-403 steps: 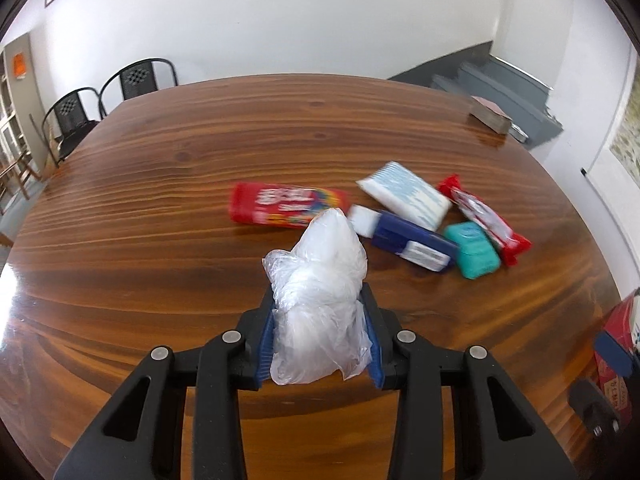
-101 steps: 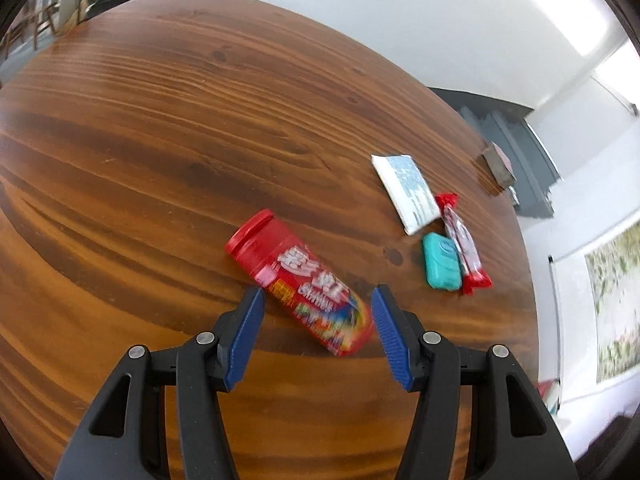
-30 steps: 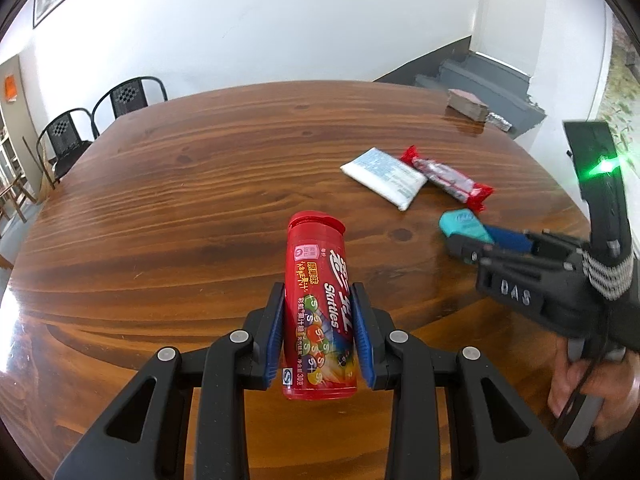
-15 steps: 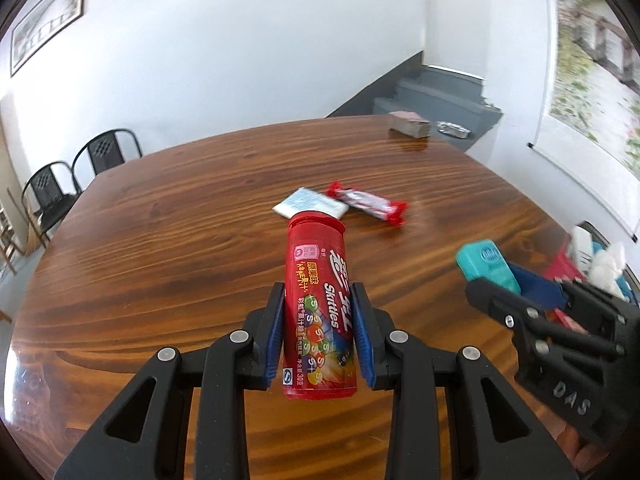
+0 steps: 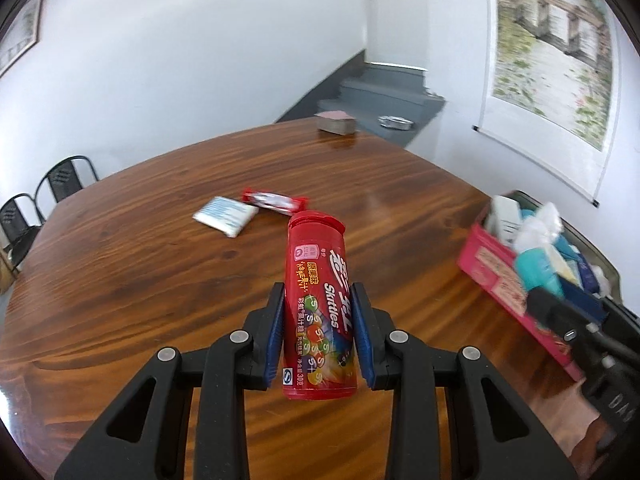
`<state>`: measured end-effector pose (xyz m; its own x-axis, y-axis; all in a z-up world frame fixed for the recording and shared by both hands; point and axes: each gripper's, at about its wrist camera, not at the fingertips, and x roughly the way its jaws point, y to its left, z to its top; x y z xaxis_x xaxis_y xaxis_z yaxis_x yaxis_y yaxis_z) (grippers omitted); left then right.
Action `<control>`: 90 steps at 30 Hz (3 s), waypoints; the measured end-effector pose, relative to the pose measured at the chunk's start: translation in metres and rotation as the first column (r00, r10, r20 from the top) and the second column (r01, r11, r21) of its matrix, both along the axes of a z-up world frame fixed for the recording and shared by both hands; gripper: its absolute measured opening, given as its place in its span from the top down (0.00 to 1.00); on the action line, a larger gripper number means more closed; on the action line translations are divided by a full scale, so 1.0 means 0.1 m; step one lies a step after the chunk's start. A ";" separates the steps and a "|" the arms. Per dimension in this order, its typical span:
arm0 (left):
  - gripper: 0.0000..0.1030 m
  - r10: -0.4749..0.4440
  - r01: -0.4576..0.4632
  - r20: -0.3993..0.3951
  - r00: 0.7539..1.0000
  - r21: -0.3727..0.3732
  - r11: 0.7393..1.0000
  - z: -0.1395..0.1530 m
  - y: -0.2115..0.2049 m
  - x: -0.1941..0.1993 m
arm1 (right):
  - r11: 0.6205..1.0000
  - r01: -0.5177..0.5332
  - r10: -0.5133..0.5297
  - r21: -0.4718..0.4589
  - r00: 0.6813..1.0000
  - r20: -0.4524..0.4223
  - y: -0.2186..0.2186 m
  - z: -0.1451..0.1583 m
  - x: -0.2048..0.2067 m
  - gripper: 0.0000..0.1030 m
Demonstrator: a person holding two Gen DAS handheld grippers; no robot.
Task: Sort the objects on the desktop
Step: 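Carry the Skittles tube and Glide floss over the tin box with both tools, then lower both items into the tin box and open both tools, then move both tools back to the wipes and red snack on the table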
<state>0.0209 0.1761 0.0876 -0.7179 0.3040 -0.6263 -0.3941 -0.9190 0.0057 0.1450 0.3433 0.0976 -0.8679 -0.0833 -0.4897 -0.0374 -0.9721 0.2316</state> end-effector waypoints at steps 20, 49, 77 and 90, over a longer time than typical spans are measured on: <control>0.67 -0.224 0.222 0.015 0.975 0.061 0.973 0.16 1.00 0.45 | 0.926 0.376 -0.377 0.035 0.926 0.031 1.37 -0.03 0.46 0.58; 0.67 -0.553 0.540 0.068 0.831 0.143 0.829 0.01 2.04 1.02 | 0.878 0.467 -0.473 -0.103 0.880 -0.043 1.83 -0.02 1.00 0.41; 0.39 -0.374 0.350 0.085 0.924 0.211 0.913 0.06 1.40 0.45 | 0.930 0.359 -0.364 -0.078 0.929 -0.063 1.36 0.08 0.91 0.30; 0.39 -0.087 0.066 0.105 0.991 0.190 0.979 0.02 0.56 -0.25 | 0.990 0.144 -0.143 0.002 0.986 -0.083 0.61 0.23 0.46 0.24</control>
<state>-0.0043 0.2326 0.0893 -0.6165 0.4741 -0.6286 -0.4519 -0.8669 -0.2105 0.1914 0.4041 0.1210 -0.9081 0.0483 -0.4159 -0.1575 -0.9598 0.2323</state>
